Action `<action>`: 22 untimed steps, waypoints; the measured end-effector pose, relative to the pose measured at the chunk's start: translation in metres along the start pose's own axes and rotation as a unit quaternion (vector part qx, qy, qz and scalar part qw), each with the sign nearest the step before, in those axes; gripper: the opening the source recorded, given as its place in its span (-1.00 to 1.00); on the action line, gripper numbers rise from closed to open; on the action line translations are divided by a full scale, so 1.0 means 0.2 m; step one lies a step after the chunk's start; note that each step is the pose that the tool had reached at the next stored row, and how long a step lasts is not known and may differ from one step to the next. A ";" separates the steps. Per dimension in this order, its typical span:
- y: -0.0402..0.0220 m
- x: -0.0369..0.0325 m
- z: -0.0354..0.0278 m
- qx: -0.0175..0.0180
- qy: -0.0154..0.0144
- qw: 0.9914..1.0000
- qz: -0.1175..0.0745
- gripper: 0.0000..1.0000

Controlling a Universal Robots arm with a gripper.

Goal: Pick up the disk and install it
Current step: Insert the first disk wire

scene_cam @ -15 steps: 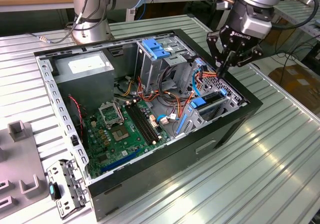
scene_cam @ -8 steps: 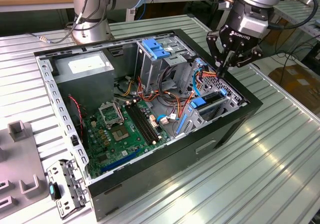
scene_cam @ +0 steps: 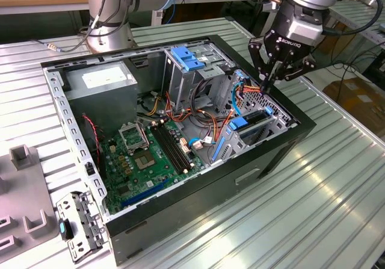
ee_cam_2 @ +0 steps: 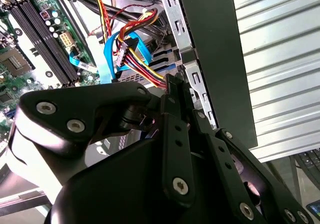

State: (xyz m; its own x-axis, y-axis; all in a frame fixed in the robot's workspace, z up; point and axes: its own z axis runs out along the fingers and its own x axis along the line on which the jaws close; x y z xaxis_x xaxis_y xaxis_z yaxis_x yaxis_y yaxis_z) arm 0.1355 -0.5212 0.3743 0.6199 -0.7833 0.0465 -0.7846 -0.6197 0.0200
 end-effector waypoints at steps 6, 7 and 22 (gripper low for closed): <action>0.000 0.000 0.002 -0.001 0.000 1.000 0.022 -0.66; 0.000 0.000 0.003 -0.002 -0.001 0.999 0.033 -0.66; -0.021 0.016 0.018 -0.007 -0.001 0.992 0.129 -0.66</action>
State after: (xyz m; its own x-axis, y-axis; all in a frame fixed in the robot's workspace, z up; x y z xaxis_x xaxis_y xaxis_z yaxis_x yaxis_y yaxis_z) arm 0.1408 -0.5212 0.3708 0.3978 -0.9162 0.0492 -0.9175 -0.3972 0.0216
